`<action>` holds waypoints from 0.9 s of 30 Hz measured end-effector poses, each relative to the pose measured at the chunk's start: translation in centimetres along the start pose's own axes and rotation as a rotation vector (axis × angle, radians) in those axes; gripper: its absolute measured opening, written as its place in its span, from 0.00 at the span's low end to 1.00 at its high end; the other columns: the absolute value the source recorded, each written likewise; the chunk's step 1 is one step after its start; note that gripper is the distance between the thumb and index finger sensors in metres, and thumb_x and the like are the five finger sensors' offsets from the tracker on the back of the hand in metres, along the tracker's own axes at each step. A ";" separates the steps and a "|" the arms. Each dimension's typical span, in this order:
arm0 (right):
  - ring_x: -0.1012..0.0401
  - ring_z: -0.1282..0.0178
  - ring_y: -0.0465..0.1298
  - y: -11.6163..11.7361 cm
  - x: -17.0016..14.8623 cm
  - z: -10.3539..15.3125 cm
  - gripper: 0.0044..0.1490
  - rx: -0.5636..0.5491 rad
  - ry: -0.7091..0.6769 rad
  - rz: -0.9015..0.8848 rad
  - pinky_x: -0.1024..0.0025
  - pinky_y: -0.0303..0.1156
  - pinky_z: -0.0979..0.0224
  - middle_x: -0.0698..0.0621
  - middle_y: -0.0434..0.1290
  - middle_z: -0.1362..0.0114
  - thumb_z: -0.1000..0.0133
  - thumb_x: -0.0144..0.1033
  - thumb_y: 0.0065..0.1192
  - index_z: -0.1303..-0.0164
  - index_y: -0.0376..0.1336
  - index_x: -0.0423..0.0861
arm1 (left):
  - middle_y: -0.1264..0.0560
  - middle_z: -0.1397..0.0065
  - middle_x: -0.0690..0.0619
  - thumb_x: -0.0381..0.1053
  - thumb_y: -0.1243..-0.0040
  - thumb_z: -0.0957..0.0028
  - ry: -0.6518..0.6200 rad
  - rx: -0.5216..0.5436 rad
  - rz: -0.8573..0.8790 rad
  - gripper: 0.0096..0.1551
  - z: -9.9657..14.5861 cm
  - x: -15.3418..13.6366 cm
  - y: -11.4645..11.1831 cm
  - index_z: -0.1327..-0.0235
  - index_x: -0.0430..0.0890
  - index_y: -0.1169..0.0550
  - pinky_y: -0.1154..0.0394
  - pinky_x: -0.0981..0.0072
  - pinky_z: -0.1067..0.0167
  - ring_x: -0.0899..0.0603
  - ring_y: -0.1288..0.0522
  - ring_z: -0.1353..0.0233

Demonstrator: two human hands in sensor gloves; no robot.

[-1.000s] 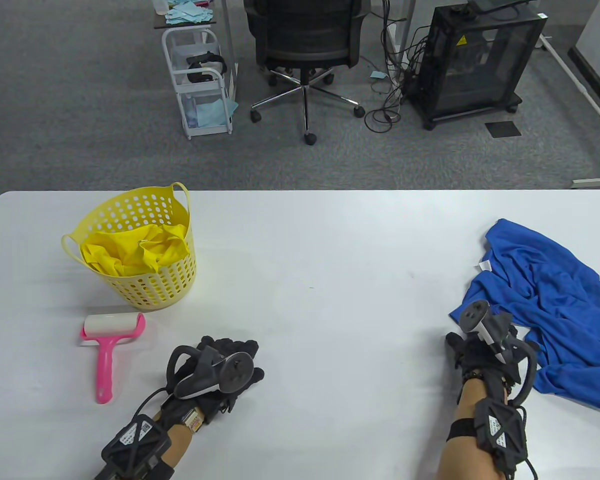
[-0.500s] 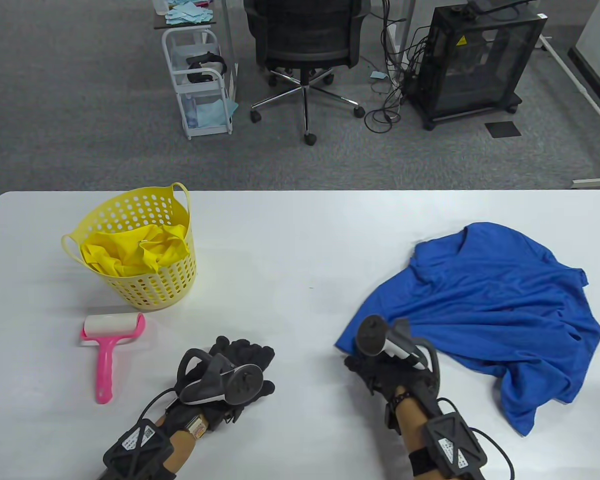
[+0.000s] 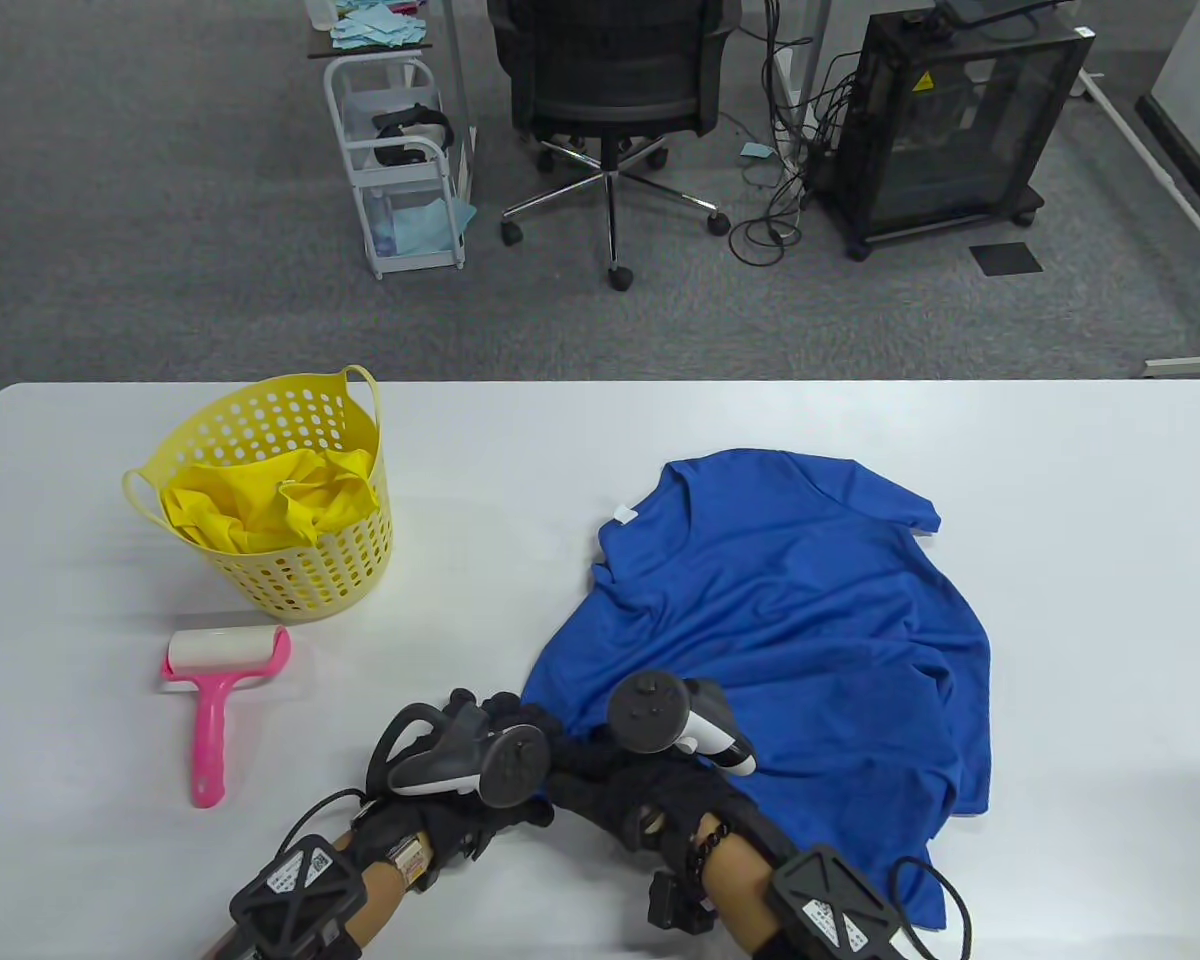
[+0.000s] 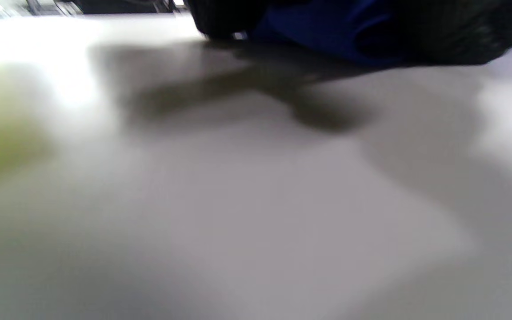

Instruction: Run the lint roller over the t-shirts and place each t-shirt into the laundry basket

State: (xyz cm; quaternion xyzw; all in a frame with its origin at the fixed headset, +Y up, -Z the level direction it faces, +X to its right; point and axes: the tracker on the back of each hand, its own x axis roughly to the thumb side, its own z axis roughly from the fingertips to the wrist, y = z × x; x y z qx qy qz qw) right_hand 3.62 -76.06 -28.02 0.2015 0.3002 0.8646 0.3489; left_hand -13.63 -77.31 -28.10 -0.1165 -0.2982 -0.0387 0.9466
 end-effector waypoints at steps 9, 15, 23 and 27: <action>0.32 0.18 0.31 -1.4 0.3 2.0 0.67 -0.319 0.158 0.627 0.22 0.33 0.29 0.38 0.21 0.18 0.51 0.73 0.48 0.36 0.12 0.54 | 0.21 0.39 0.51 0.54 0.44 0.52 -0.037 0.586 0.211 0.26 4.7 -1.7 6.6 0.40 0.50 0.28 0.30 0.38 0.34 0.40 0.19 0.36; 0.41 0.17 0.57 -3.0 0.6 2.5 0.55 -0.710 0.212 0.649 0.28 0.47 0.24 0.43 0.52 0.17 0.48 0.58 0.55 0.26 0.31 0.48 | 0.23 0.40 0.51 0.50 0.48 0.51 -0.048 0.888 0.427 0.26 9.1 -4.4 11.2 0.38 0.50 0.31 0.27 0.42 0.39 0.40 0.18 0.40; 0.44 0.23 0.70 -9.4 -3.4 7.1 0.39 -0.884 0.404 0.515 0.33 0.58 0.25 0.46 0.66 0.22 0.47 0.44 0.62 0.28 0.50 0.51 | 0.23 0.41 0.48 0.49 0.46 0.51 0.175 1.005 0.470 0.24 11.7 -10.5 11.7 0.39 0.52 0.28 0.20 0.51 0.52 0.46 0.14 0.54; 0.45 0.24 0.72 -11.6 -4.7 9.5 0.35 -0.965 0.517 0.565 0.33 0.59 0.25 0.48 0.69 0.24 0.47 0.41 0.63 0.30 0.54 0.53 | 0.22 0.42 0.48 0.49 0.46 0.51 0.233 1.066 0.450 0.24 12.9 -11.2 12.5 0.40 0.51 0.28 0.20 0.52 0.53 0.47 0.14 0.56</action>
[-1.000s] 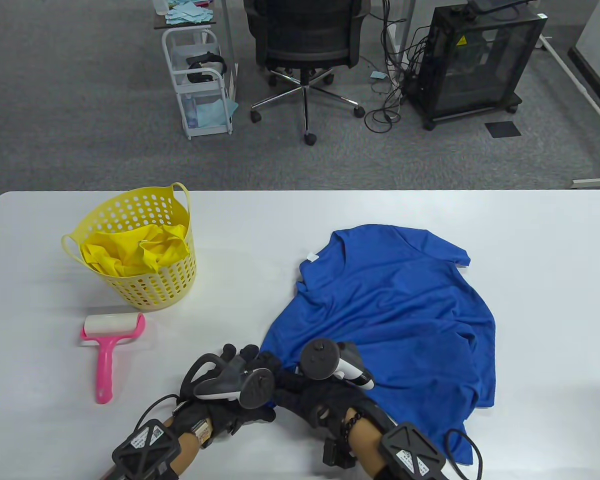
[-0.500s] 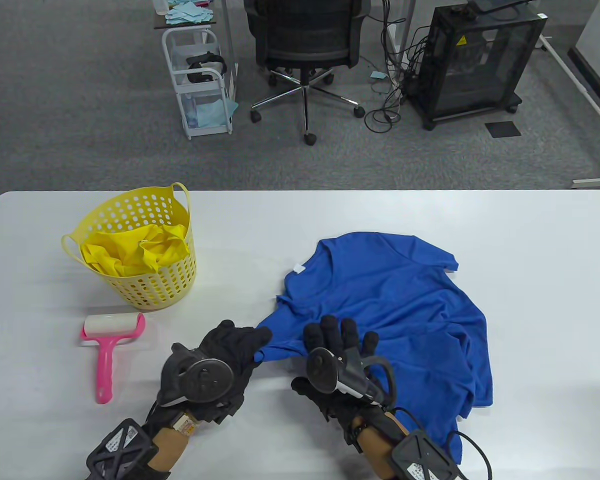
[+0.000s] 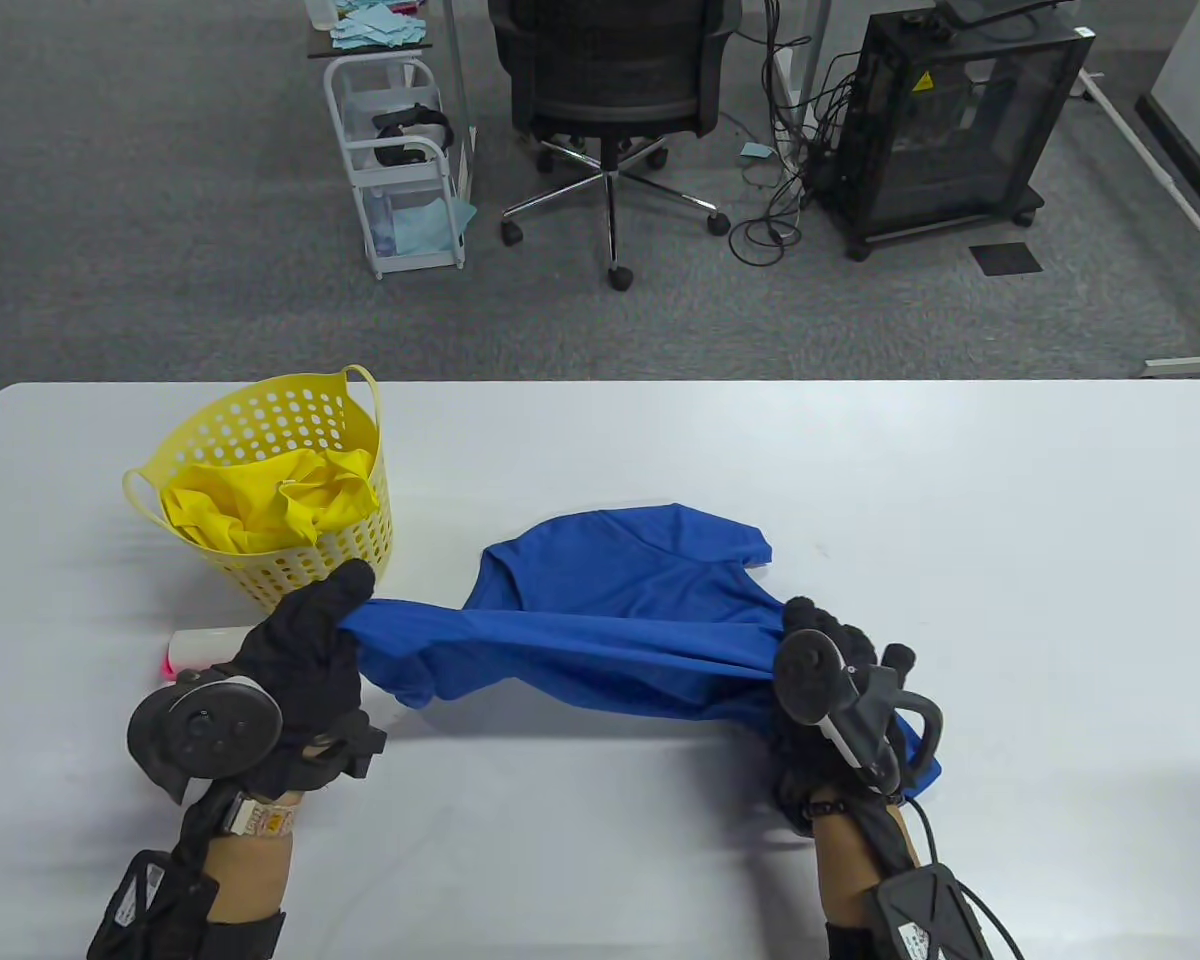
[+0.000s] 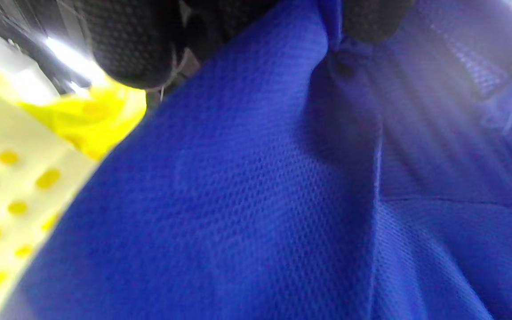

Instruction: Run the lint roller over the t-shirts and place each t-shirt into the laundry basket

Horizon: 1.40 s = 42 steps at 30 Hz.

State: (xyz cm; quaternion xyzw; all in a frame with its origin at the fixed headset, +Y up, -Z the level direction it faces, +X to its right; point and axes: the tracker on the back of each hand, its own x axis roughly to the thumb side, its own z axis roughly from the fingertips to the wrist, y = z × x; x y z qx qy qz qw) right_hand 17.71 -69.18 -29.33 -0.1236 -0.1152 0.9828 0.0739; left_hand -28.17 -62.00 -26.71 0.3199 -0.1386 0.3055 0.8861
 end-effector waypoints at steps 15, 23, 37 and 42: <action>0.65 0.49 0.83 -6.7 -8.8 1.7 0.32 -0.348 -0.060 -1.006 0.68 0.78 0.41 0.58 0.71 0.30 0.40 0.46 0.52 0.27 0.47 0.58 | 0.15 0.69 0.53 0.61 0.40 0.50 -0.036 0.121 0.311 0.26 0.1 0.2 1.8 0.45 0.47 0.23 0.16 0.59 0.69 0.57 0.17 0.82; 0.64 0.73 0.84 -2.9 -5.7 1.5 0.35 0.088 -0.060 -0.245 0.67 0.80 0.63 0.52 0.82 0.50 0.46 0.50 0.59 0.29 0.57 0.51 | 0.16 0.69 0.56 0.73 0.37 0.60 -0.128 -0.514 -0.102 0.41 1.0 2.5 -6.8 0.41 0.47 0.24 0.16 0.60 0.69 0.57 0.18 0.82; 0.67 0.71 0.82 7.0 -2.5 1.8 0.47 0.561 -0.110 0.440 0.68 0.80 0.58 0.57 0.79 0.55 0.56 0.59 0.59 0.28 0.49 0.54 | 0.32 0.42 0.54 0.81 0.50 0.88 0.002 -1.346 -0.829 0.72 1.6 -1.8 -21.4 0.26 0.55 0.55 0.29 0.46 0.38 0.53 0.25 0.49; 0.66 0.75 0.82 7.0 -1.8 2.1 0.33 0.349 -0.164 0.409 0.67 0.81 0.61 0.55 0.81 0.60 0.53 0.52 0.64 0.39 0.64 0.53 | 0.18 0.65 0.53 0.69 0.41 0.68 0.174 -1.103 -0.793 0.38 2.0 -0.3 -20.0 0.51 0.46 0.26 0.20 0.49 0.54 0.52 0.17 0.73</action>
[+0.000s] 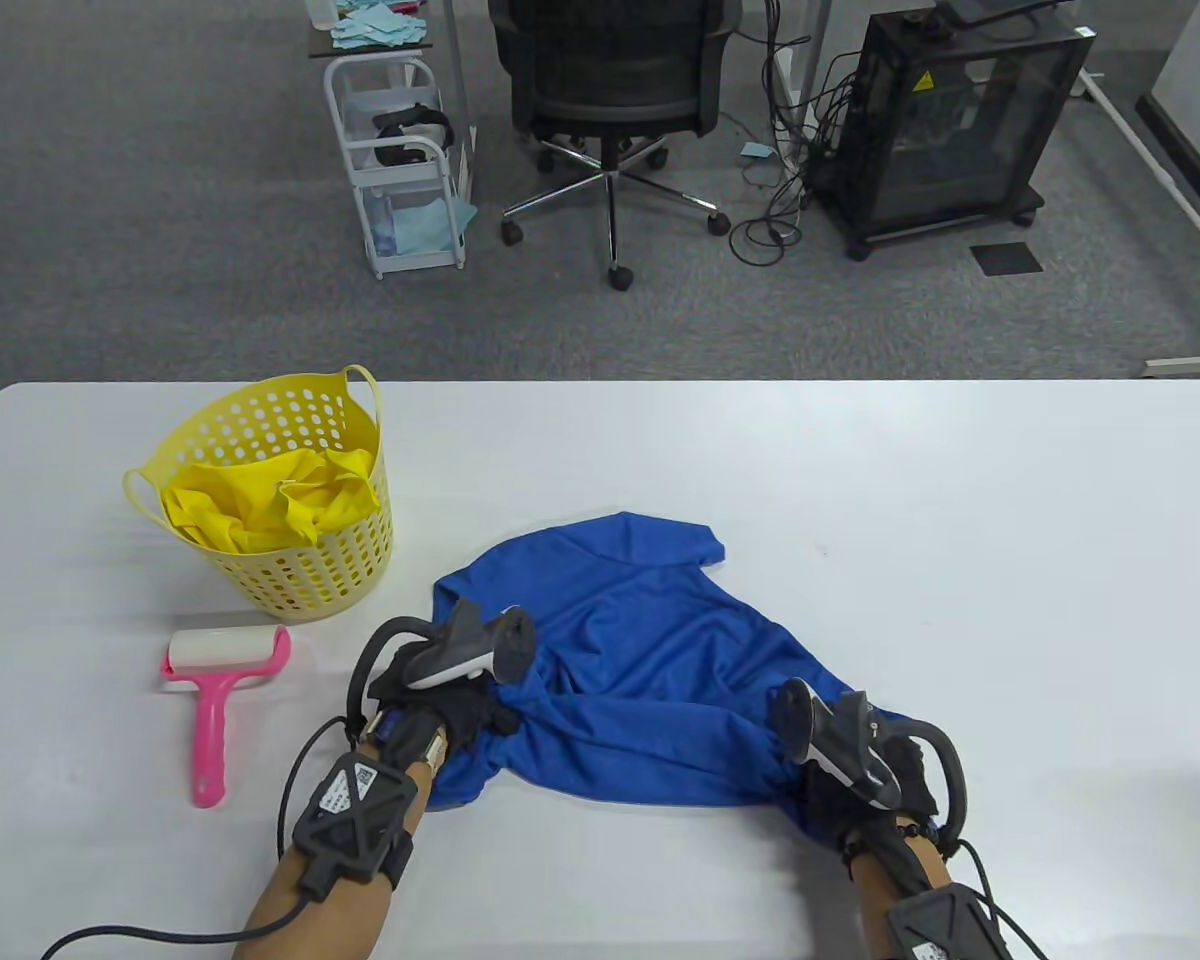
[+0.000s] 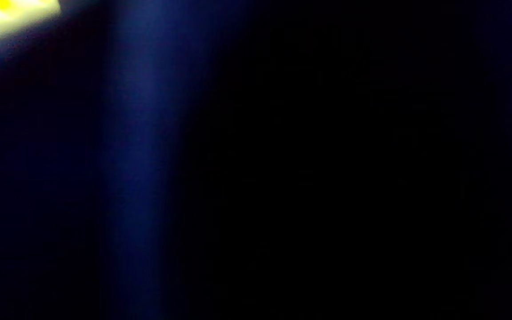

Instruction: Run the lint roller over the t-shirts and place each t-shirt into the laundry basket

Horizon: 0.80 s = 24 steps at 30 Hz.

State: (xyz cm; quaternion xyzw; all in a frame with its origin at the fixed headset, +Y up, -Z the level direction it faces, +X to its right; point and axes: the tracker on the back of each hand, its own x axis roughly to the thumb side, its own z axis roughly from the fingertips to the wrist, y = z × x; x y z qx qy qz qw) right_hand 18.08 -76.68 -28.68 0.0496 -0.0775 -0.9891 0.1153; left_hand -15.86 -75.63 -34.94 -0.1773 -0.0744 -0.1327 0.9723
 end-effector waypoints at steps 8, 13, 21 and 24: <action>0.65 0.72 0.83 -6.3 -2.2 5.0 0.30 0.059 -0.416 -0.314 0.65 0.81 0.58 0.55 0.81 0.57 0.52 0.52 0.64 0.40 0.66 0.54 | 0.15 0.68 0.58 0.71 0.35 0.58 -0.253 -0.014 -0.014 0.32 9.2 -3.0 2.6 0.54 0.49 0.17 0.18 0.51 0.52 0.55 0.15 0.75; 0.66 0.72 0.84 -9.5 -4.2 6.6 0.30 -0.024 -0.595 -0.480 0.67 0.81 0.58 0.57 0.82 0.57 0.53 0.53 0.63 0.40 0.67 0.55 | 0.14 0.66 0.58 0.71 0.35 0.57 -0.336 0.027 0.304 0.31 11.6 -7.7 5.2 0.54 0.49 0.15 0.17 0.50 0.52 0.55 0.13 0.73; 0.66 0.71 0.83 -13.4 -6.4 -4.6 0.30 -0.072 -0.186 -0.174 0.66 0.81 0.57 0.56 0.81 0.57 0.52 0.52 0.62 0.40 0.66 0.55 | 0.17 0.66 0.57 0.68 0.35 0.56 0.056 0.587 0.343 0.30 4.7 -6.3 13.2 0.53 0.47 0.19 0.17 0.55 0.56 0.55 0.15 0.73; 0.65 0.56 0.82 -18.3 -9.9 -6.3 0.31 -0.660 0.209 -0.302 0.64 0.78 0.42 0.58 0.75 0.45 0.49 0.51 0.49 0.35 0.56 0.56 | 0.23 0.54 0.56 0.66 0.41 0.55 0.324 0.944 0.292 0.31 4.5 -6.2 18.5 0.44 0.49 0.29 0.23 0.49 0.47 0.51 0.18 0.61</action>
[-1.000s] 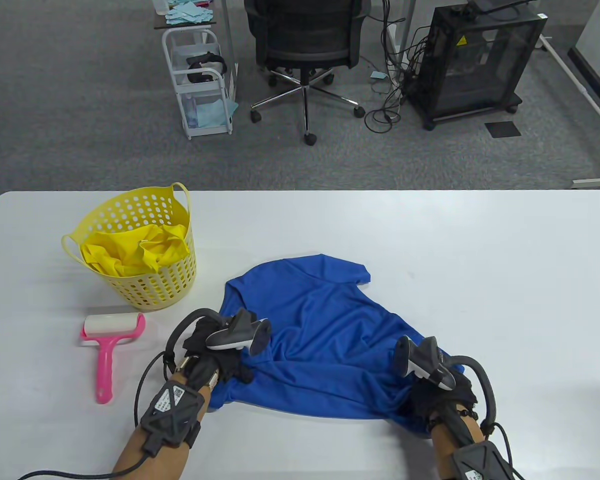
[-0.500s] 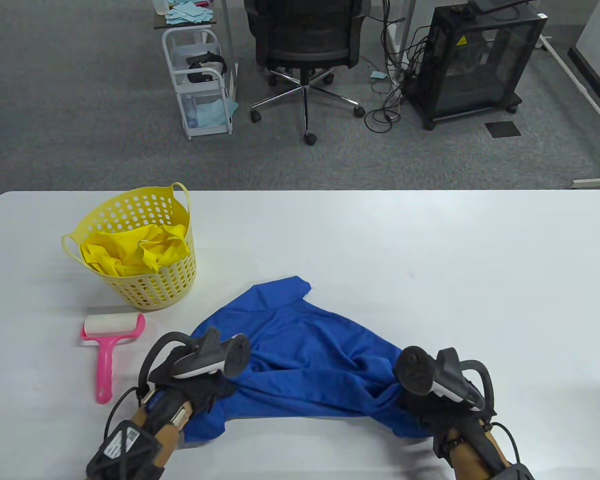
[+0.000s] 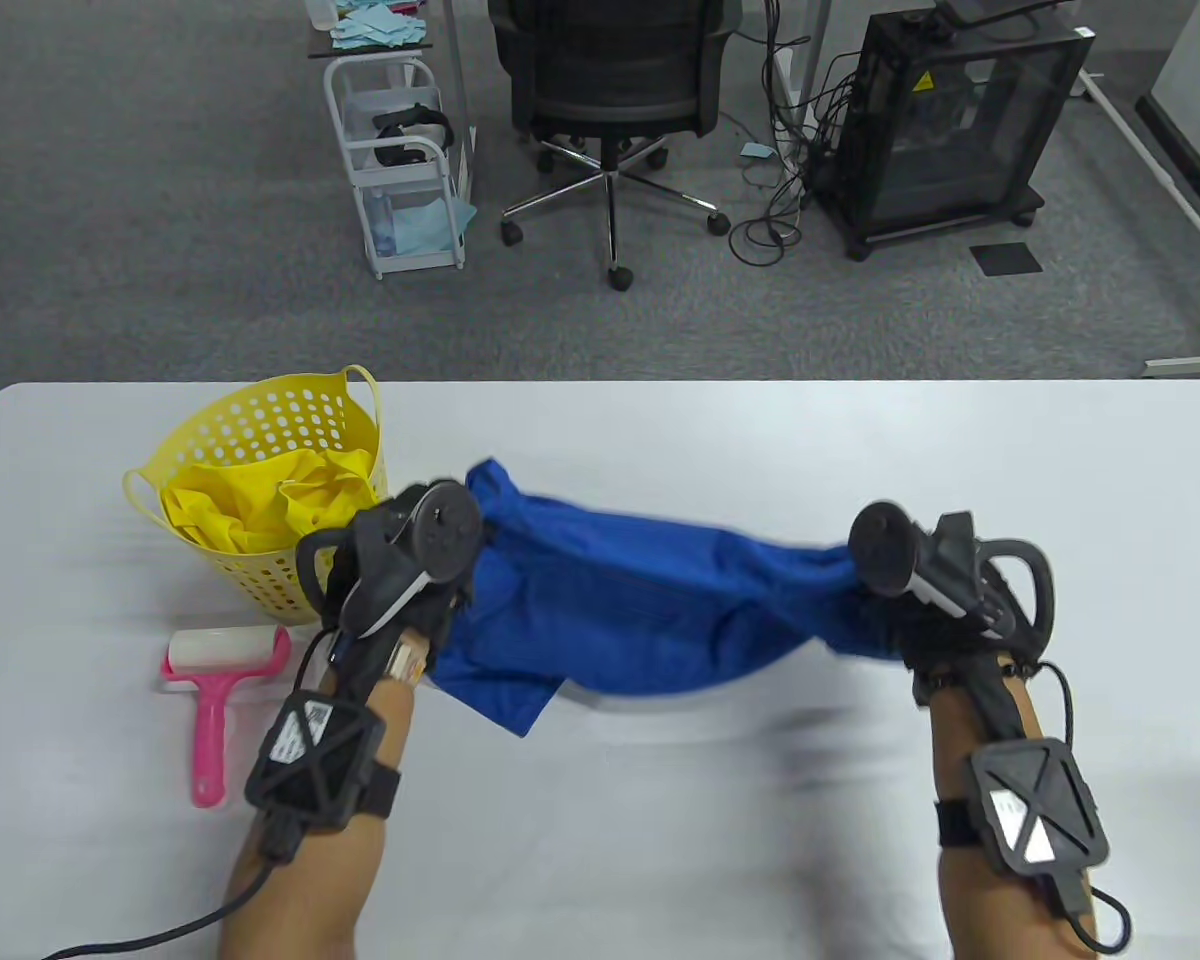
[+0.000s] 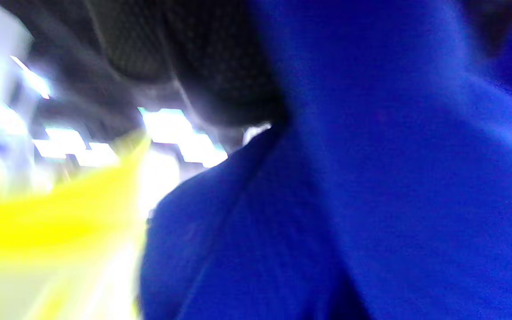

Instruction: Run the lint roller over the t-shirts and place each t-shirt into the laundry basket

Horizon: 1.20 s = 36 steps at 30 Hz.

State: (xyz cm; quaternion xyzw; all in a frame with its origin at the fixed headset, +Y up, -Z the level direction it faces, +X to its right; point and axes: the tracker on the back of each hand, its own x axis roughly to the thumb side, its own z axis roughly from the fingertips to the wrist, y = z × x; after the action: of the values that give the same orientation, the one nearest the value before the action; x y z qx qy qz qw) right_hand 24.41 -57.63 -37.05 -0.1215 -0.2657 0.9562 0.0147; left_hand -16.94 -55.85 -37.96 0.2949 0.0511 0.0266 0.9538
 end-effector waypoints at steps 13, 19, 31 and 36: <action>0.47 0.23 0.70 9.4 -1.7 5.4 0.34 0.215 -0.201 0.185 0.38 0.59 0.24 0.49 0.64 0.21 0.47 0.49 0.48 0.29 0.50 0.60 | 0.27 0.31 0.50 0.59 0.45 0.50 -0.480 -0.250 -0.485 0.35 5.6 3.3 -7.3 0.30 0.52 0.37 0.25 0.47 0.41 0.48 0.18 0.43; 0.47 0.23 0.71 13.0 -4.3 12.3 0.35 0.578 -0.304 0.332 0.38 0.60 0.24 0.50 0.66 0.21 0.50 0.54 0.51 0.30 0.53 0.61 | 0.20 0.39 0.55 0.62 0.41 0.53 -0.778 -0.390 -0.394 0.31 14.6 1.2 -8.7 0.36 0.54 0.30 0.23 0.48 0.43 0.49 0.14 0.47; 0.40 0.17 0.65 6.9 -4.9 13.4 0.52 0.773 -0.139 0.276 0.34 0.57 0.23 0.43 0.61 0.13 0.57 0.75 0.41 0.23 0.50 0.59 | 0.15 0.37 0.52 0.77 0.52 0.60 -0.836 -1.048 -0.091 0.45 18.1 -2.2 -6.6 0.36 0.52 0.23 0.23 0.43 0.39 0.43 0.12 0.41; 0.34 0.16 0.54 7.1 -0.7 13.1 0.46 0.534 0.051 -0.125 0.36 0.49 0.22 0.38 0.54 0.13 0.50 0.64 0.48 0.23 0.47 0.55 | 0.15 0.46 0.52 0.70 0.53 0.51 -0.492 -0.702 0.229 0.36 13.7 -2.6 -6.6 0.41 0.48 0.22 0.26 0.42 0.40 0.44 0.13 0.48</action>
State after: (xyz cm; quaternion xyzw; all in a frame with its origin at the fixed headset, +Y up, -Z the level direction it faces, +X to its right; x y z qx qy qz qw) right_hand 22.20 -70.39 -29.62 -0.1208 -0.0106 0.9863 0.1120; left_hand -17.81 -69.19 -30.27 -0.0453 -0.2225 0.0771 0.9708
